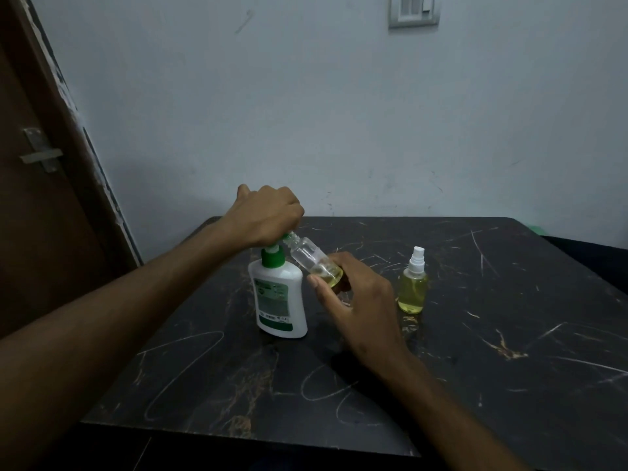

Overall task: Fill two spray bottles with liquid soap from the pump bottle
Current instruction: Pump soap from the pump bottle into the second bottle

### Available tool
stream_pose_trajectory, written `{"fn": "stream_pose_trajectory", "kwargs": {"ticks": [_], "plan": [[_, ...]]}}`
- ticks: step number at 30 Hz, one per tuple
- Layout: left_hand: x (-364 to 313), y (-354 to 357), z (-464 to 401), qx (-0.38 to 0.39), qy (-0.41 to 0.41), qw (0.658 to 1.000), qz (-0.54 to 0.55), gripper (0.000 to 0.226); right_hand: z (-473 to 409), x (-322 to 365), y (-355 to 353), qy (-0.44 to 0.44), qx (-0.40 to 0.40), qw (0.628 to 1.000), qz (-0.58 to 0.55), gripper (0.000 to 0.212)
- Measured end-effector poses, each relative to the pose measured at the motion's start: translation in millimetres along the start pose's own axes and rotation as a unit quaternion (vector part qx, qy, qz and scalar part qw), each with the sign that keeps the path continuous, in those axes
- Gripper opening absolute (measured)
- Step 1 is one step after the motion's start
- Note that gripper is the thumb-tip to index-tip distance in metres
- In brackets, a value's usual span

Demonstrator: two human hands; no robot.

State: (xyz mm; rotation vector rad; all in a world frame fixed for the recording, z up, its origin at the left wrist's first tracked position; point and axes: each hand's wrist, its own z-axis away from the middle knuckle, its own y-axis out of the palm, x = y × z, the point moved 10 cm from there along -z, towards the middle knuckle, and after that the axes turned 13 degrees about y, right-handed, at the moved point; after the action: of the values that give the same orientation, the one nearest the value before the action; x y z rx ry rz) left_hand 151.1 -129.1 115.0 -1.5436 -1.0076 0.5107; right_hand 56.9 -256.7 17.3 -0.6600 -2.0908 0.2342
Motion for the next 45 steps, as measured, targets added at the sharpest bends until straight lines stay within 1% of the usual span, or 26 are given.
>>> {"fn": "stream_pose_trajectory", "kwargs": {"ticks": [4,7,11,15,18,21,23,25,26,29,31,33,34,37,39,41,43,44,45], "plan": [[4,-4,1,-0.005,0.003,1.000,-0.016,0.039,1,1,-1,-0.003,0.000,1.000,-0.003,0.024],[7,-10,-1,-0.027,0.002,1.000,-0.007,0.040,0,-2,0,0.003,0.001,1.000,-0.004,0.025],[2,-1,-2,-0.029,0.005,1.000,-0.001,0.043,0,0,1,-0.003,0.002,1.000,-0.001,0.025],[3,-8,-2,-0.035,0.013,0.999,-0.017,0.059,0,0,1,-0.001,0.004,1.000,0.000,0.026],[6,-10,-4,-0.044,0.015,0.999,-0.015,0.051,0,0,0,-0.001,0.002,1.000,0.000,0.026],[4,1,-3,-0.024,0.008,1.000,0.001,0.044,0,1,0,-0.003,0.003,1.000,-0.005,0.023],[3,2,-4,-0.024,0.013,1.000,-0.007,0.047,1,1,0,-0.003,0.004,1.000,-0.004,0.022],[5,-5,-5,-0.036,0.019,0.999,-0.015,0.058,1,0,0,-0.002,0.004,1.000,-0.005,0.023],[6,-9,-5,-0.044,0.021,0.999,-0.020,0.060,1,-1,0,-0.001,0.004,1.000,-0.006,0.024],[6,-7,-9,-0.043,0.033,0.998,-0.044,0.051,1,-1,1,-0.002,0.003,1.000,-0.001,0.024],[6,1,-8,-0.034,0.028,0.999,-0.023,0.045,0,0,1,-0.003,0.003,1.000,0.000,0.022],[6,3,-8,-0.034,0.025,0.999,-0.014,0.044,1,0,2,-0.004,0.005,1.000,0.001,0.022],[5,1,-8,-0.036,0.028,0.999,-0.018,0.046,1,0,2,-0.004,0.005,1.000,0.002,0.022],[7,-9,-9,-0.048,0.030,0.998,-0.019,0.063,0,-1,2,-0.003,0.004,1.000,-0.002,0.024],[7,-8,-9,-0.043,0.035,0.998,-0.041,0.066,0,-1,1,-0.003,0.002,1.000,-0.004,0.024],[4,-1,-10,-0.033,0.040,0.998,-0.048,0.060,0,0,1,-0.006,0.001,1.000,-0.002,0.023],[4,4,-9,-0.034,0.029,0.999,-0.017,0.048,0,0,2,-0.006,0.005,1.000,-0.002,0.023],[4,4,-9,-0.035,0.027,0.999,-0.011,0.048,0,0,2,-0.005,0.005,1.000,-0.002,0.024],[5,3,-10,-0.036,0.030,0.999,-0.014,0.052,0,-1,1,-0.004,0.005,1.000,-0.001,0.024]]}}
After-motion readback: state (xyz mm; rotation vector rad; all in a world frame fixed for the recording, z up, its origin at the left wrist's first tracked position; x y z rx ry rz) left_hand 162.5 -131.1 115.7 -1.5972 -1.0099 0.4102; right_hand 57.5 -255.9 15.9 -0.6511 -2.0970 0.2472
